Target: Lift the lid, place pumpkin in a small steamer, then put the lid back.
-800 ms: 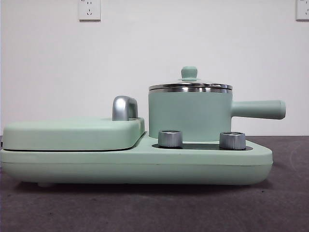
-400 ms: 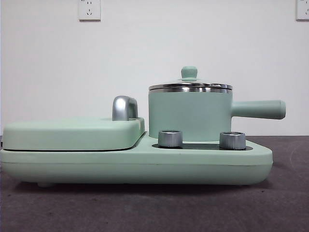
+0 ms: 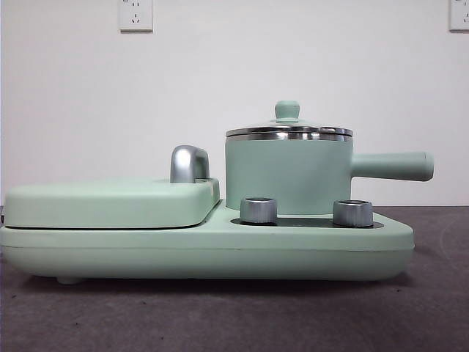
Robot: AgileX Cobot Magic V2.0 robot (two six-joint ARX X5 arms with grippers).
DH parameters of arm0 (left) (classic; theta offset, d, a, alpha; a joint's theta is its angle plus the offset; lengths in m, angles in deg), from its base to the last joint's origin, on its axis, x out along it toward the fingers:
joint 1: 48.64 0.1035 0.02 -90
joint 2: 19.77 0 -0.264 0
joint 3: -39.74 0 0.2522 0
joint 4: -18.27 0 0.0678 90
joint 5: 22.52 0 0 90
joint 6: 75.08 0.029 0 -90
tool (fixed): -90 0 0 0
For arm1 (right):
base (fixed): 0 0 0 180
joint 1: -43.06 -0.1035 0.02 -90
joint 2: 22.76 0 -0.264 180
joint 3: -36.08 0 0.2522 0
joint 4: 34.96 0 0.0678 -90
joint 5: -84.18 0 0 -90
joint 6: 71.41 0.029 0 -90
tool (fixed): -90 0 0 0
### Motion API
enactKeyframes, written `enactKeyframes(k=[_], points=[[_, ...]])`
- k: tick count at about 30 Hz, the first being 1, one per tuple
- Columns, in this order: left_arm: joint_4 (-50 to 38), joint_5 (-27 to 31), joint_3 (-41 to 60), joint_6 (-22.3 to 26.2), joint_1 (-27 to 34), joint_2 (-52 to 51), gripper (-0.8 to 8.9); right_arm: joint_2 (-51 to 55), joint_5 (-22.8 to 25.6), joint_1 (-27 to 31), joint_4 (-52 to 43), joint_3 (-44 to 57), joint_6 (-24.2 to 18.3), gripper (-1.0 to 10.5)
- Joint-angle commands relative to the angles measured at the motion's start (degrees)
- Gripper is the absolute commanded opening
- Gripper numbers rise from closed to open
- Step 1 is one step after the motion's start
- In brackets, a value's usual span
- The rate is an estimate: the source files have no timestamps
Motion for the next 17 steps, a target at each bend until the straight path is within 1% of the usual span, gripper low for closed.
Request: enactKeyframes(k=[1,3,6,8,12,16,17], points=[[0.39,0.07,1.09,0.35,0.15,-0.13,0.15,1.95,0.94,4.22,-4.98,7.04,-1.14,0.2],[0.39,0.07,1.09,0.37,0.15,-0.13,0.15,3.15,1.70,6.40,-4.66,10.67,-2.91,0.2],[0.39,0.07,1.09,0.35,0.15,-0.13,0.16,4.39,2.75,8.57,-4.68,15.13,-6.73,0.2],[0.39,0.07,1.09,0.37,0.15,-0.13,0.15,5.01,3.91,9.42,-4.72,17.38,-8.09,0.2],[0.39,0.07,1.09,0.37,0.15,-0.13,0.15,6.84,5.66,9.94,-4.61,20.37,-8.87,0.2],[0.39,0.07,1.09,0.37,0.15,-0.13,0.15,7.28,8.15,9.94,-4.35,22.01,-8.81,0.2],[0.39,0.07,1.07,0.35,0.15,-0.13,0.15,7.28,8.15,9.94,-4.35,22.36,-8.79,0.2]])
